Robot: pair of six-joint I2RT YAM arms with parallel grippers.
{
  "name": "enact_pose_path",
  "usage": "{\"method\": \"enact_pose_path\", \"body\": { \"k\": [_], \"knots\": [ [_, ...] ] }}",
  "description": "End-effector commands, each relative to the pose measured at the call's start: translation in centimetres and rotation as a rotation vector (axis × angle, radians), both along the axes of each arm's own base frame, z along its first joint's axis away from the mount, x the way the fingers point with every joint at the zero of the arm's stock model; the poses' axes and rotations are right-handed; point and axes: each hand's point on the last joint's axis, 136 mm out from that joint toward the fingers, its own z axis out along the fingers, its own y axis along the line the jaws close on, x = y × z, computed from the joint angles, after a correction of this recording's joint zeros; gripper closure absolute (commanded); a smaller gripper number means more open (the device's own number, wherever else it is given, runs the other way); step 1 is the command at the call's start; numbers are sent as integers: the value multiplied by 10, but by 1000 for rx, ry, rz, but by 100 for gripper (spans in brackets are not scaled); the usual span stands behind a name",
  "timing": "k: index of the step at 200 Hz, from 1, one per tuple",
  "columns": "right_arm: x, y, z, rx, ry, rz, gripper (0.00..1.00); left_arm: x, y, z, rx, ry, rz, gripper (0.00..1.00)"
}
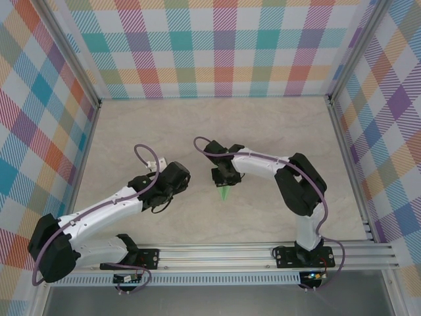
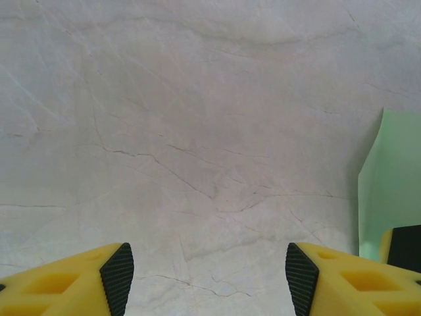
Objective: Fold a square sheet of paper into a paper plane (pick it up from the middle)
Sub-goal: Turn over the paper plane at the center of the table.
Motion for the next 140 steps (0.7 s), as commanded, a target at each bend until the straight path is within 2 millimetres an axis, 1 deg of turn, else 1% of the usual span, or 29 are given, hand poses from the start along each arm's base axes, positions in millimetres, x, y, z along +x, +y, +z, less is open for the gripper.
{"method": "enact_pose_path", "body": {
  "k": [1,12,18,32,41,52,57,71,77,89,102,106,113,118,122,129,132,140],
  "knots": [
    [-1,2,39,44,-36,34,71,-2,18,5,52,-29,29,32],
    [-1,-3,61,63,-78,44,65,-1,22,9,67,-46,33,30],
    [1,-8,74,63,-115,43,61,-1,25,11,78,-55,35,28],
    [6,-27,102,59,-203,34,54,1,32,18,105,-79,42,23],
    [11,-43,121,44,-274,18,51,2,37,21,132,-96,44,18],
    [19,-69,144,14,-379,-13,45,4,50,27,181,-116,62,10],
    [22,-82,151,-9,-427,-27,42,5,55,29,203,-125,71,7],
    [33,-131,172,-96,-571,-134,30,10,76,35,277,-152,106,1],
    [38,-150,180,-117,-632,-171,26,14,85,38,306,-165,128,0],
    [47,-188,184,-153,-725,-251,19,22,103,42,355,-185,163,0],
    [52,-229,178,-186,-760,-343,16,29,124,47,420,-205,231,0],
    [54,-240,178,-200,-778,-359,13,32,130,48,441,-210,246,0],
    [56,-257,168,-231,-799,-377,4,37,139,49,484,-218,264,0],
    [59,-268,161,-246,-819,-388,1,40,146,49,515,-213,280,0],
    [61,-276,151,-259,-827,-395,0,41,151,48,535,-211,291,0],
    [66,-283,136,-242,-833,-395,0,47,156,44,553,-210,298,0],
    [69,-283,128,-219,-821,-385,0,50,158,43,564,-210,299,0],
    [73,-289,109,-182,-778,-395,0,57,161,38,581,-220,303,0]
  ]
}}
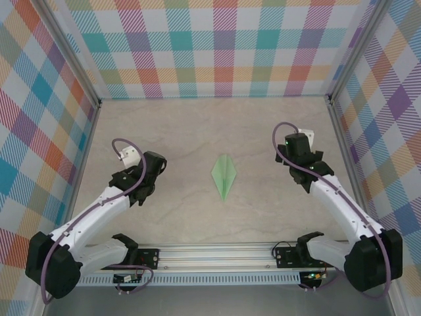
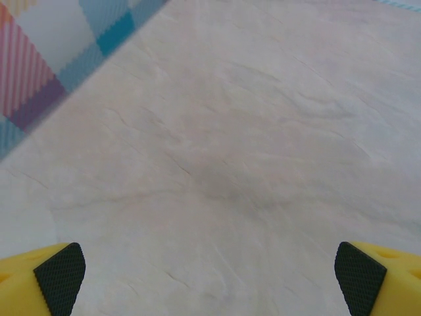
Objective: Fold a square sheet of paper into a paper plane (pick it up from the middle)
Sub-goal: Turn over the paper plane at the center of the table, then reset both arms
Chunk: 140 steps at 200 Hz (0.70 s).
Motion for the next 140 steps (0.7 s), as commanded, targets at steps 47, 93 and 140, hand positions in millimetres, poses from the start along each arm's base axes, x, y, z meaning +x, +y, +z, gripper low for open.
{"method": "enact_pose_path", "body": {
  "k": [47,93,140],
  "knots": [
    [63,0,-57,70,-236,184,0,73,21,-22,184,-110,-81,0],
    [66,16,-65,81,-324,332,1,100,17,-45,198,-194,-220,0],
    [68,15,-75,110,-319,342,0,104,13,-72,85,-210,-329,0]
  ]
}}
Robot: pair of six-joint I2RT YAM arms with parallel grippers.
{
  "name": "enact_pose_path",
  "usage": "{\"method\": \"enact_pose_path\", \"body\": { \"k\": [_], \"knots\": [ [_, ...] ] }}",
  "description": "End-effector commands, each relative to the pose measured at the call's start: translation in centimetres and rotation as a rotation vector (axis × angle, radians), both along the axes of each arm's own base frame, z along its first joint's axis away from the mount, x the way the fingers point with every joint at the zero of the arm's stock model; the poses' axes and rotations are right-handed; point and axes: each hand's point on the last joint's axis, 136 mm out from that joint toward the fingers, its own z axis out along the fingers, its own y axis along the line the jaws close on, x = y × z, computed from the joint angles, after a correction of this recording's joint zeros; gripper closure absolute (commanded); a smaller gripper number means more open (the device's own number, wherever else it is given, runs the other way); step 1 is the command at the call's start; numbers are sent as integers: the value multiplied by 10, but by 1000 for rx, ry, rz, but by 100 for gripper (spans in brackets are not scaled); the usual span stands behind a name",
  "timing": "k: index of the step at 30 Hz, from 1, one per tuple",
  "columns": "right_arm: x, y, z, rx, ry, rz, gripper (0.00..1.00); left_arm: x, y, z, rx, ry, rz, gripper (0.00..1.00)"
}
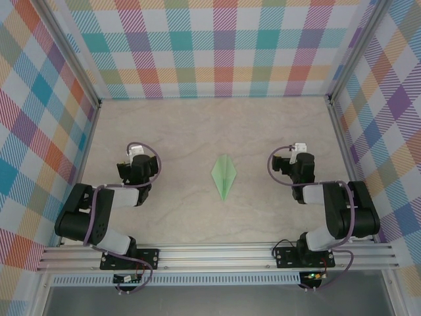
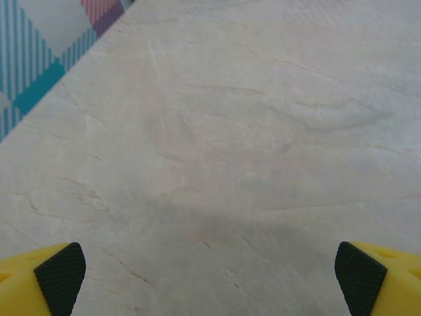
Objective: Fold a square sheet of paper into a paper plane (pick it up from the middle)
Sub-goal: Reset both arms
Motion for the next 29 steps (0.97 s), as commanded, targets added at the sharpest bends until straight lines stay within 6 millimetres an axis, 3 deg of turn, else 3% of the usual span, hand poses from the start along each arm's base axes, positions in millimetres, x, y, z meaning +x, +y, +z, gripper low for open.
{"method": "enact_pose_path", "body": {
  "k": [1,3,7,9,10,11,15,29],
  "knots": [
    [14,5,24,19,-100,36,0,21,-9,20,-69,-107,-97,0],
    [15,-9,24,35,-94,-38,0,30,-7,14,-105,-57,-104,0],
    [15,-11,24,34,-96,-44,0,30,-6,15,-107,-64,-105,0],
    [15,-10,24,35,-94,-43,0,32,-36,10,-144,-54,-299,0],
    [15,-10,24,35,-95,-42,0,29,-41,6,-154,-65,-356,0],
    [15,-10,23,35,-94,-42,0,29,-31,5,-151,-80,-288,0],
    [15,-10,24,34,-94,-41,0,29,-22,5,-156,-83,-243,0],
    [15,-10,24,35,-93,-39,0,28,-28,5,-147,-78,-266,0]
  ]
}}
